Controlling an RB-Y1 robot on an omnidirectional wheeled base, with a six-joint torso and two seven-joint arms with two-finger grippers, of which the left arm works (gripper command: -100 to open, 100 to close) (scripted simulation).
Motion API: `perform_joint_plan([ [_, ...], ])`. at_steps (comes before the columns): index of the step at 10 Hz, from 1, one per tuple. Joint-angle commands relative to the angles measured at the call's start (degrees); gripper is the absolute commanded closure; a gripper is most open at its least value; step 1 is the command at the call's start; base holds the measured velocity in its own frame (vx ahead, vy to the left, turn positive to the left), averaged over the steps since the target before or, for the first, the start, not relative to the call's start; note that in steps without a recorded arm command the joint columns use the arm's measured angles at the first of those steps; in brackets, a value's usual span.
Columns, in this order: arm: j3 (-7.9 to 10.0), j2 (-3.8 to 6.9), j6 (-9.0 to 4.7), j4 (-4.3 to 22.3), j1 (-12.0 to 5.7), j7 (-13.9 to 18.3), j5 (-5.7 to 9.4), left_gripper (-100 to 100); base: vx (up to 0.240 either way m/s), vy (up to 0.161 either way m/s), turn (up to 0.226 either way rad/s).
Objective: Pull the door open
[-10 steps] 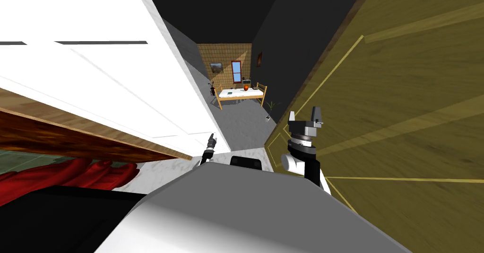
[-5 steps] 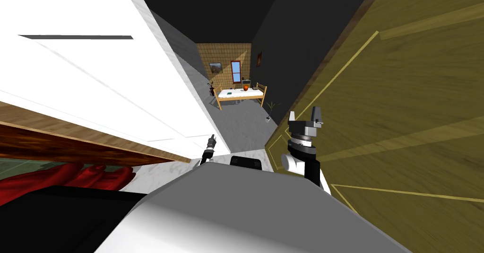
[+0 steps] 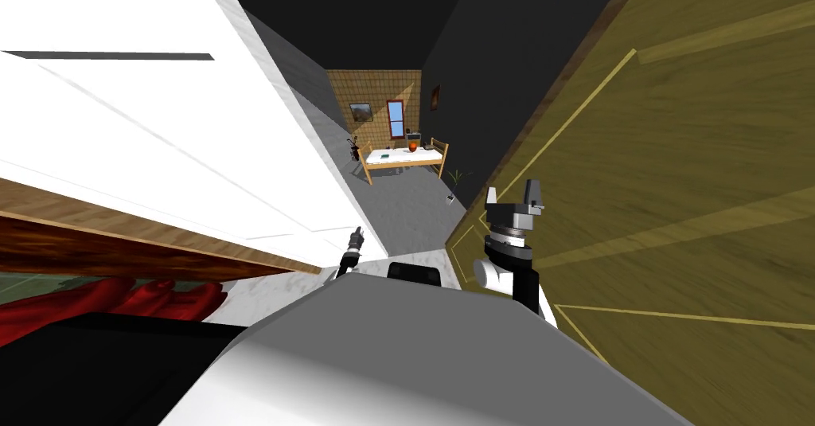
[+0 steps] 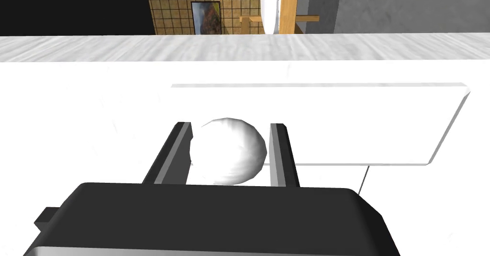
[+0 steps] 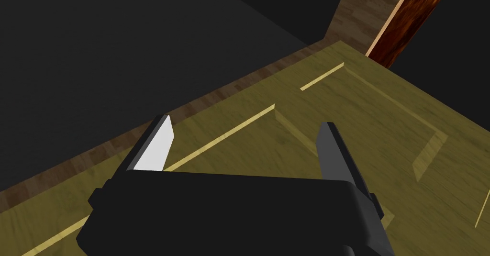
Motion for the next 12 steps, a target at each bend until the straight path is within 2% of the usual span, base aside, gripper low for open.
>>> perform_joint_plan([
  [1,-0.65,0.43,-0.77,-0.4,0.86,0.8,-0.32,100,-0.17,0.024,-0.124],
  [8,-3.96,3.47,-4.76,-1.0,4.37,4.7,-1.91,100,-0.195,0.03,-0.111],
  [9,-3.75,3.19,-4.3,-0.8,4.11,4.4,-1.8,100,-0.088,0.014,-0.029],
  [10,-4.52,3.84,-5.64,-0.6,5.1,5.2,-2.19,100,-0.113,0.014,-0.109],
  [12,-5.33,4.82,-7.38,-0.5,6.22,6.2,-2.6,100,-0.204,0.032,-0.119],
])
